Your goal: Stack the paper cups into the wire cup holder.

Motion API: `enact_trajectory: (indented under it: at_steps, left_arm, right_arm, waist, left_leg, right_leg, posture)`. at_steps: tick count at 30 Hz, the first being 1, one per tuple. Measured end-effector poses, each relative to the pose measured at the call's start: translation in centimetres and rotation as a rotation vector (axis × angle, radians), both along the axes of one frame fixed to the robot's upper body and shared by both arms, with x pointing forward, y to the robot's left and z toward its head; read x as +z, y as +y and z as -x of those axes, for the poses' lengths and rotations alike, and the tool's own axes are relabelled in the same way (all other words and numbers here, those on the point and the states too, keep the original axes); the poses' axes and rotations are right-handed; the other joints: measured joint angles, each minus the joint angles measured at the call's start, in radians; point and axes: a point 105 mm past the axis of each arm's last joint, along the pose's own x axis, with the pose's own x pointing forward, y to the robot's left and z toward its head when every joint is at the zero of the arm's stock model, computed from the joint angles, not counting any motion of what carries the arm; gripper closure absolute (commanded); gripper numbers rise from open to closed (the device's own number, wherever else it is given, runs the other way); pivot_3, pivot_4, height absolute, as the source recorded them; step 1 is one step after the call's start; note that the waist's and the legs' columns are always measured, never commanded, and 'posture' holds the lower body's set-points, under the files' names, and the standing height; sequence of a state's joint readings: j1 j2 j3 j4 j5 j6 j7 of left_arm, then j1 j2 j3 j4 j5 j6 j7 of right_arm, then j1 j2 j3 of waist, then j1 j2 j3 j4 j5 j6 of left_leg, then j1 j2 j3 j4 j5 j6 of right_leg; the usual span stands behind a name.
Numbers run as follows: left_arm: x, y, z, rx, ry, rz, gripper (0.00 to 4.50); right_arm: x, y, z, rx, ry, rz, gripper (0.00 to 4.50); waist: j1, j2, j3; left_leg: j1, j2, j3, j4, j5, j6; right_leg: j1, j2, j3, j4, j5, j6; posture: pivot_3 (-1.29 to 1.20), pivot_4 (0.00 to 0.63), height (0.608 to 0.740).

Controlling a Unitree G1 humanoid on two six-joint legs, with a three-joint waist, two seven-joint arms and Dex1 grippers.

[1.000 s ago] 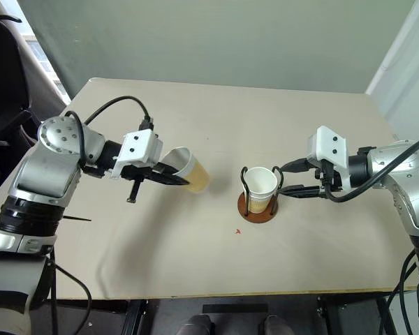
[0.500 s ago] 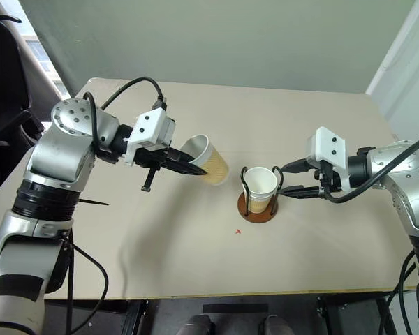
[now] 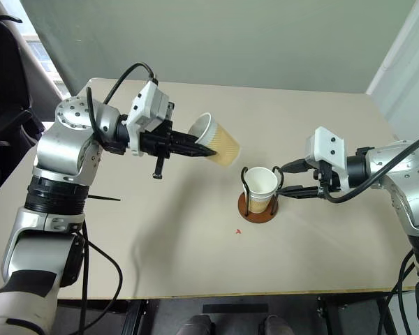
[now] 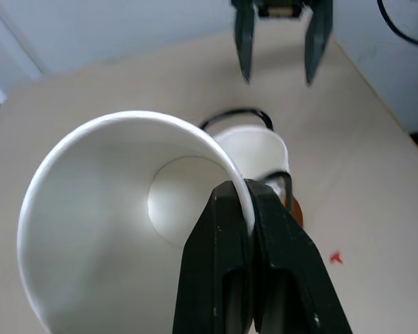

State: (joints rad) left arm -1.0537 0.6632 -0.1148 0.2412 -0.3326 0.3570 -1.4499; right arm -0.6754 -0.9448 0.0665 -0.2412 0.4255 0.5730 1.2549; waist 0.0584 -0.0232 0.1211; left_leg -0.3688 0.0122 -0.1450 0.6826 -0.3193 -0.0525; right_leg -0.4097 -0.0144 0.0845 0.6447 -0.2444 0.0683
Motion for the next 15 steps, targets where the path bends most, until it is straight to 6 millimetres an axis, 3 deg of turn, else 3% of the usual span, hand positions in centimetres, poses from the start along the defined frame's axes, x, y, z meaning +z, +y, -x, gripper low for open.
enact_trajectory:
  at_steps: [10, 15]
  left_arm:
    - [0.5, -1.5, 0.2, -0.071, 0.046, 0.046, 4.47]
    - [-0.5, -2.2, 0.3, -0.127, 0.097, 0.007, 4.47]
  right_arm:
    - [-0.1, -0.1, -0.1, -0.005, -0.001, 0.010, 2.10]
    - [-0.2, -0.1, -0.1, -0.010, -0.001, 0.015, 2.10]
  waist:
    - [0.002, 0.000, 0.000]
    - [0.002, 0.000, 0.000]
  left_leg:
    - [0.000, 0.000, 0.000, 0.000, 0.000, 0.000]
    - [0.000, 0.000, 0.000, 0.001, 0.000, 0.000]
  right_leg:
    - [0.000, 0.000, 0.000, 0.000, 0.000, 0.000]
    - [0.000, 0.000, 0.000, 0.000, 0.000, 0.000]
  posture:
    - [0.00, 0.150, 0.740]
    - [0.00, 0.150, 0.740]
